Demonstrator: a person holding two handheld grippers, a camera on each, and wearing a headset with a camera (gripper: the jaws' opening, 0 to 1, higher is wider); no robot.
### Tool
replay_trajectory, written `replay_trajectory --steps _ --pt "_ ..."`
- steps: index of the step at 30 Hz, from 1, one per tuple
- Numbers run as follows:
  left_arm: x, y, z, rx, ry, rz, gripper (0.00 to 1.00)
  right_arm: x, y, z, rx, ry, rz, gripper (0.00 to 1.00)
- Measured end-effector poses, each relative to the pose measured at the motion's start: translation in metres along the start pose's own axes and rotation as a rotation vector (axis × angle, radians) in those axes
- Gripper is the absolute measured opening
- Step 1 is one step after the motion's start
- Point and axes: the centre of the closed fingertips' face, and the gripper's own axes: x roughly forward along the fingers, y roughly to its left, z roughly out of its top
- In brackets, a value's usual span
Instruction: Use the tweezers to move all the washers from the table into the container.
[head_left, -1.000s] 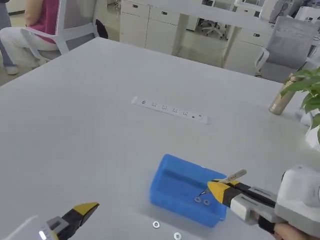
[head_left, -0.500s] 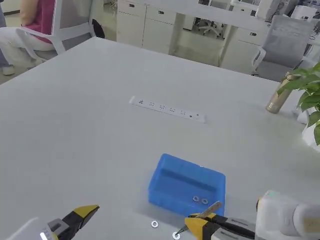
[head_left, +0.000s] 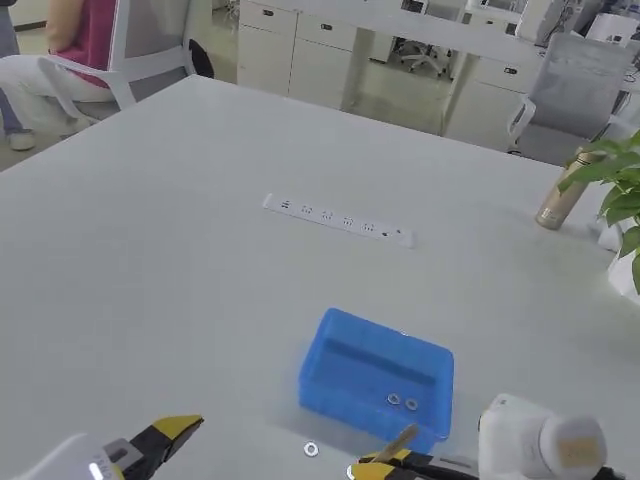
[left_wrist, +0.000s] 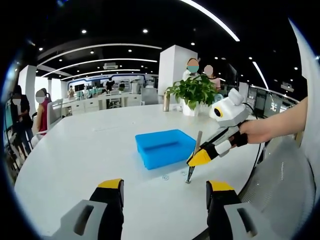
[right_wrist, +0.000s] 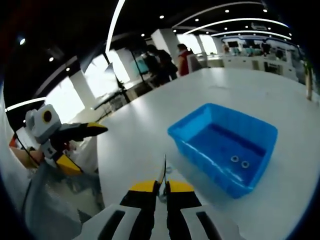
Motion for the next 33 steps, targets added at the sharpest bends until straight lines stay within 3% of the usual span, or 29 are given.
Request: replay_trajectory --steps 9,14,19,23,26,33 --pt "0.0001 -0.0002 -0.0014 0.010 0.008 0.001 0.66 0.0010 0.0095 -0.0013 -0.062 0.029 0.010 0.04" --pt "-0.0006 0.0002 -0.0002 0.008 0.002 0.003 0.66 0.0013 0.0085 -0.0014 -0.131 0.049 -0.004 0.04" --pt "-0.0008 0.0001 -0.0011 0.012 0.008 0.003 0.66 0.0021 0.0062 -0.0048 -0.293 0.095 -0.028 0.04" --pt "-0.0008 0.0000 -0.0013 0.012 0.010 0.002 0.66 0.0010 0.0103 -0.0029 -0.283 0.089 -0.025 0.04" --pt "-0.0007 0.0002 -0.0015 0.011 0.010 0.002 0.65 0.0008 0.0059 -0.0051 -0.317 0.111 -0.045 0.04" --pt "-0.0005 -0.0001 -0.0018 0.015 0.014 0.000 0.65 0.0012 0.0062 -0.0064 -0.306 0.114 -0.030 0.04"
